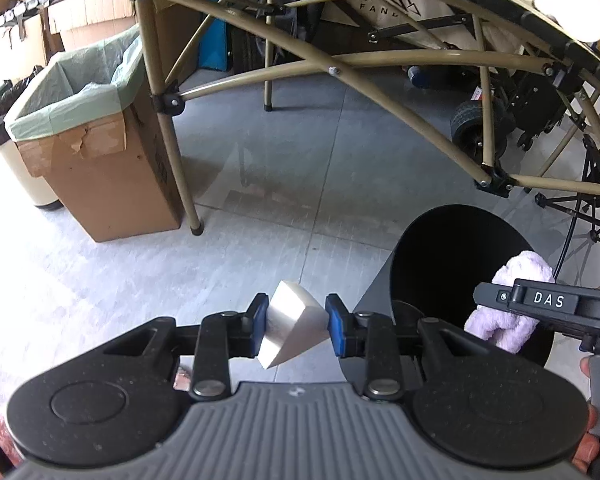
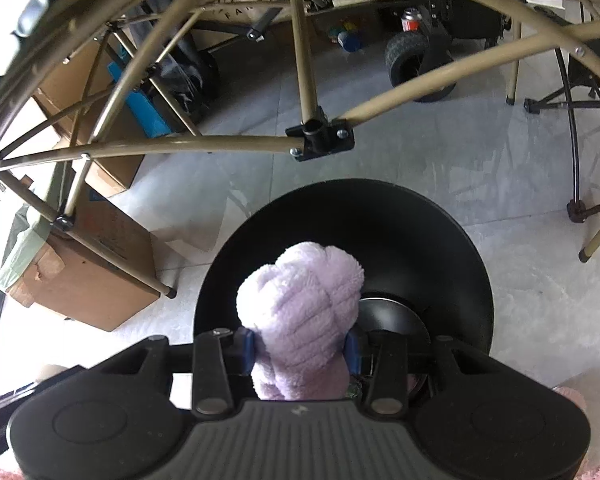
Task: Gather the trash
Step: 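Open the right tool to drop the lavender item into the bin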
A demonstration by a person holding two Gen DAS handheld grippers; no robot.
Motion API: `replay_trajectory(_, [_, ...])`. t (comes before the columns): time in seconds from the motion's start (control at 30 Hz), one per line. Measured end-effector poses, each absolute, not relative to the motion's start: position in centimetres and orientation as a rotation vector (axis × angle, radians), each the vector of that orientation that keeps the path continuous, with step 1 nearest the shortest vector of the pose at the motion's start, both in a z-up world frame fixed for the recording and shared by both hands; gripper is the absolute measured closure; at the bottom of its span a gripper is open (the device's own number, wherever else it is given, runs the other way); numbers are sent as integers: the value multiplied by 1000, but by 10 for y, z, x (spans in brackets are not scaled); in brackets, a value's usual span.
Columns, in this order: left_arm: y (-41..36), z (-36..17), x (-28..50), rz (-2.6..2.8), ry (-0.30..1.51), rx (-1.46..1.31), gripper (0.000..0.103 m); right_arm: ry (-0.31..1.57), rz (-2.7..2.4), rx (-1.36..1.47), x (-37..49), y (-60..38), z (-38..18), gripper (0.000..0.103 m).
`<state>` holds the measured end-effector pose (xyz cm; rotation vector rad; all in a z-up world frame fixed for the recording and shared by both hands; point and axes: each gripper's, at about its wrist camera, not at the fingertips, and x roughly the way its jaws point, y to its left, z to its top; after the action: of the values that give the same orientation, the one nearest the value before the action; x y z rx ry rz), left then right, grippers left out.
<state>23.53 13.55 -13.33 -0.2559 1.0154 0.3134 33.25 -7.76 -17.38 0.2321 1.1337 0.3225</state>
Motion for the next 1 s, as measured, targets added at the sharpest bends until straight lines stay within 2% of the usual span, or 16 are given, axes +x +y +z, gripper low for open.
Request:
replay_trajectory(0.5, [147, -138, 232, 331, 1044, -287, 72, 1163, 308, 204, 339, -71, -185, 62])
replay_trajectory(0.6, [148, -138, 232, 332, 1046, -287, 71, 1161, 303, 179, 338, -68, -183, 52])
replay_trajectory(0.73, [147, -138, 232, 331, 1043, -286, 72, 1156, 268, 153, 339, -65, -181, 5])
replay_trajectory(0.77, [147, -138, 232, 332, 1044, -286, 72, 1151, 257, 141, 339, -65, -180, 0])
replay_trajectory(1.0, [145, -137, 233, 329, 1043, -283, 72, 1153, 235, 109, 339, -68, -183, 0])
